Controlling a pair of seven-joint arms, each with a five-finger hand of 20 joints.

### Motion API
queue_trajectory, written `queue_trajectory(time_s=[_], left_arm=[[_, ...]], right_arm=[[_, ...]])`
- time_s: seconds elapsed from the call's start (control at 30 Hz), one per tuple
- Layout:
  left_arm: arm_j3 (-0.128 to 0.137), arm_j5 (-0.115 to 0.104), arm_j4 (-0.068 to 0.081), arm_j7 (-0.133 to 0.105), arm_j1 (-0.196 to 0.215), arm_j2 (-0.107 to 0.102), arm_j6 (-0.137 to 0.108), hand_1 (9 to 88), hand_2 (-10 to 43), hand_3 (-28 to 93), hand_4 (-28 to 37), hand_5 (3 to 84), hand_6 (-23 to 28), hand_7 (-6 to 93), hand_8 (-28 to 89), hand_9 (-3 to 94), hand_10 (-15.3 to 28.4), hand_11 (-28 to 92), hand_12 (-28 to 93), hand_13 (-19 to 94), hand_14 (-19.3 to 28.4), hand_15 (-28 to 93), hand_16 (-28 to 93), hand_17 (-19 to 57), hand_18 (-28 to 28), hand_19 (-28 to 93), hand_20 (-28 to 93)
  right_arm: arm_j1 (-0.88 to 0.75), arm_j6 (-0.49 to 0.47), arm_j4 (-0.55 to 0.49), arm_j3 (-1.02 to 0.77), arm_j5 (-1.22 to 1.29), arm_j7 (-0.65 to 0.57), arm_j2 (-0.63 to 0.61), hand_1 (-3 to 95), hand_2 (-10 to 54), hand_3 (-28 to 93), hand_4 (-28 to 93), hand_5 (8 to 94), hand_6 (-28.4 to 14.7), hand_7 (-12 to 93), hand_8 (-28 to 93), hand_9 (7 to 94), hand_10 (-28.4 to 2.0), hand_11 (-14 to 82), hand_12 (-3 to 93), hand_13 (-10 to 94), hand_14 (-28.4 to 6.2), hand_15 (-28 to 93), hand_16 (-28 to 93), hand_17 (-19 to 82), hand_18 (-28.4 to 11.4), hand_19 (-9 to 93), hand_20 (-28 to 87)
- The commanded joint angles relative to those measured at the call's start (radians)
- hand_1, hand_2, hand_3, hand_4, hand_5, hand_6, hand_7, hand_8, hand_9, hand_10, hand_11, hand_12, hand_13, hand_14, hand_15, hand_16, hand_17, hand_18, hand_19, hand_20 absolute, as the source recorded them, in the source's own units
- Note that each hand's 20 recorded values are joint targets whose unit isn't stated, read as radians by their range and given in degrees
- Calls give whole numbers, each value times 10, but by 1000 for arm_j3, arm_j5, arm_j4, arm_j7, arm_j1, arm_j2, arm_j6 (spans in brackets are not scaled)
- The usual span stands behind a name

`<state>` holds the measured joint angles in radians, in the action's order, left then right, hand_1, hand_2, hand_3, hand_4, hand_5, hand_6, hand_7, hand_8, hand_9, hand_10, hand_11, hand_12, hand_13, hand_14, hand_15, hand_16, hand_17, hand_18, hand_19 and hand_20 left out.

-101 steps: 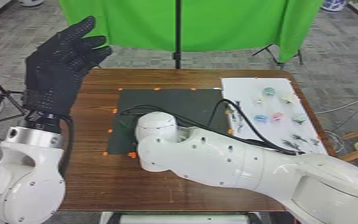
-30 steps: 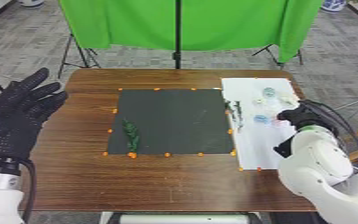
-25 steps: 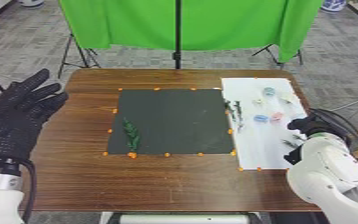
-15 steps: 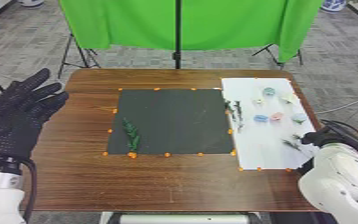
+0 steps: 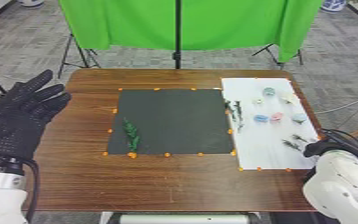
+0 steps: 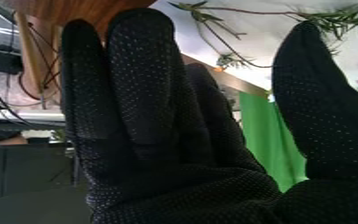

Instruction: Arrange flowers

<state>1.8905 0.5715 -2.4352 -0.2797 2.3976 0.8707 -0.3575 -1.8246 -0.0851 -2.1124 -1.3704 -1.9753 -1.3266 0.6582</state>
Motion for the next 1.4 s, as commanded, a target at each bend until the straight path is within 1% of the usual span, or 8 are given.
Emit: queue_trajectory(time_s=[0.03,0.17,0.3,0.43,0.53,0.97,1.17,1.4], left_arm=[[-8,-8,11,-1,11,6,-6,209,100,765,-283,378,108,128,-85,317,206,293,107,235,273,524,-101,-94,237,583,88],[-11,-9,14,5,5,4,-2,210,100,766,-283,378,108,128,-86,318,206,294,107,236,273,525,-101,-94,237,582,89],[-15,-8,15,7,1,4,-2,210,100,767,-283,378,109,127,-86,318,206,296,107,236,273,525,-101,-94,237,583,90],[-12,-10,14,2,8,5,-2,211,100,768,-283,378,109,127,-85,319,207,297,107,236,272,525,-102,-94,237,582,90],[-13,-9,14,4,6,6,-2,211,100,767,-283,379,109,127,-85,319,207,298,107,236,273,525,-102,-94,236,582,90],[-7,-7,10,2,13,8,-5,211,101,767,-283,379,109,127,-86,319,207,299,106,236,272,525,-103,-94,236,582,91],[2,-5,2,-3,22,4,-9,211,101,768,-283,379,109,127,-86,319,207,299,106,237,272,526,-102,-94,236,582,91],[15,5,-6,16,15,2,-7,212,101,768,-282,379,110,127,-85,319,208,300,105,236,273,526,-103,-94,236,582,91]], right_arm=[[46,13,39,70,-37,16,-34,372,-63,699,-198,508,-109,62,-77,658,-230,190,135,722,-145,625,121,529,-197,932,-230],[72,17,62,129,-71,32,-53,406,-78,696,-205,556,-62,89,-90,690,-191,194,138,734,-128,617,120,527,-194,932,-229],[102,33,83,180,-93,37,-55,449,-95,699,-230,610,-42,106,-101,720,-165,197,143,747,-110,613,130,512,-192,932,-166],[136,59,109,231,-117,41,-61,526,-95,665,-277,735,-27,126,-13,821,-115,156,210,785,-84,601,152,500,-187,932,-41],[138,98,117,252,-148,49,-71,576,-95,625,-282,819,-13,139,26,899,-98,134,259,814,-67,583,169,501,-186,932,36],[158,283,86,277,-238,74,-108,583,-95,651,-283,878,1,159,58,937,-88,221,236,875,-40,556,191,521,-174,932,125],[243,309,21,322,-279,89,-109,577,-95,670,-283,886,0,163,63,937,-89,247,230,882,-40,553,200,529,-173,932,146],[483,275,-20,494,-258,135,-49,574,-95,684,-283,891,-2,163,70,937,-91,264,220,889,-40,550,209,532,-175,932,167]])
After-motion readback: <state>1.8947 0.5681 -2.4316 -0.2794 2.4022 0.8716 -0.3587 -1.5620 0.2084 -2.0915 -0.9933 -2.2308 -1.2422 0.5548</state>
